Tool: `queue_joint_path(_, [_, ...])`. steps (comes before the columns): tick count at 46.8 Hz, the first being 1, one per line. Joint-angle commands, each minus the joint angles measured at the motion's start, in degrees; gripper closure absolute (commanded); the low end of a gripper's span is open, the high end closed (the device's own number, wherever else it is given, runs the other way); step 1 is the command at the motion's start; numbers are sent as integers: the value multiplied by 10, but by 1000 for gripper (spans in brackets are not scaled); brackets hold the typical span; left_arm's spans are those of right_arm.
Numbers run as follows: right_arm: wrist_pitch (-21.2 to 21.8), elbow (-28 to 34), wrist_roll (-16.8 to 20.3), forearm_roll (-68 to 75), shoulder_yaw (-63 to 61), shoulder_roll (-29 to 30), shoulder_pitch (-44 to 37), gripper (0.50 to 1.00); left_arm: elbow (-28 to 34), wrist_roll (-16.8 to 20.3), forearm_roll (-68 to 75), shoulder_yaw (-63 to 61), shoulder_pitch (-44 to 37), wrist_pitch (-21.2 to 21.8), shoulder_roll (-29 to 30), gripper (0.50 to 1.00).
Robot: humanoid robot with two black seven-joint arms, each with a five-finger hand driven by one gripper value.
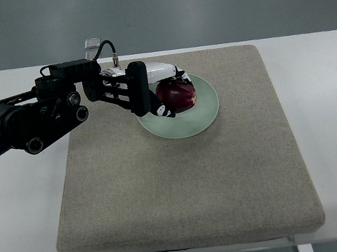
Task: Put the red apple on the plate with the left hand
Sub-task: 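Lower the apple onto the pale green plate and open the left hand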
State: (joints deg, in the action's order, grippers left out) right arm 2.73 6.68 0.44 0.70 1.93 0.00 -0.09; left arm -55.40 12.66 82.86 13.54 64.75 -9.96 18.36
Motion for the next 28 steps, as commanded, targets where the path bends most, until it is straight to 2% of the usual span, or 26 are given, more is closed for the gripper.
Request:
queue_joint_path(1, [0,0,0,0,0,0,0,568,6,0,1,-8,-7,8,-7,1000])
queue_joint_path(17, [0,0,0,0,0,0,0,568,11,-1,1,-19,-10,10,-13,1000])
queue_joint_path(18, [0,0,0,0,0,0,0,568,11,-1,1,-19,-10,10,-13,984])
queue_joint_path(19, [0,0,0,0,0,0,0,568,11,-1,0,-19,-10,9,-12,943])
queue_joint_path(23, [0,0,0,0,0,0,0,568,10,-1,-1,-19,-10,10,-11,733])
queue_joint_path(25, [0,0,0,0,0,0,0,568,10,-1,-2,-18,-10,10,-11,688])
queue_joint_path(28, [0,0,0,0,0,0,0,568,11,-1,-7,-18,-10,10,-10,575])
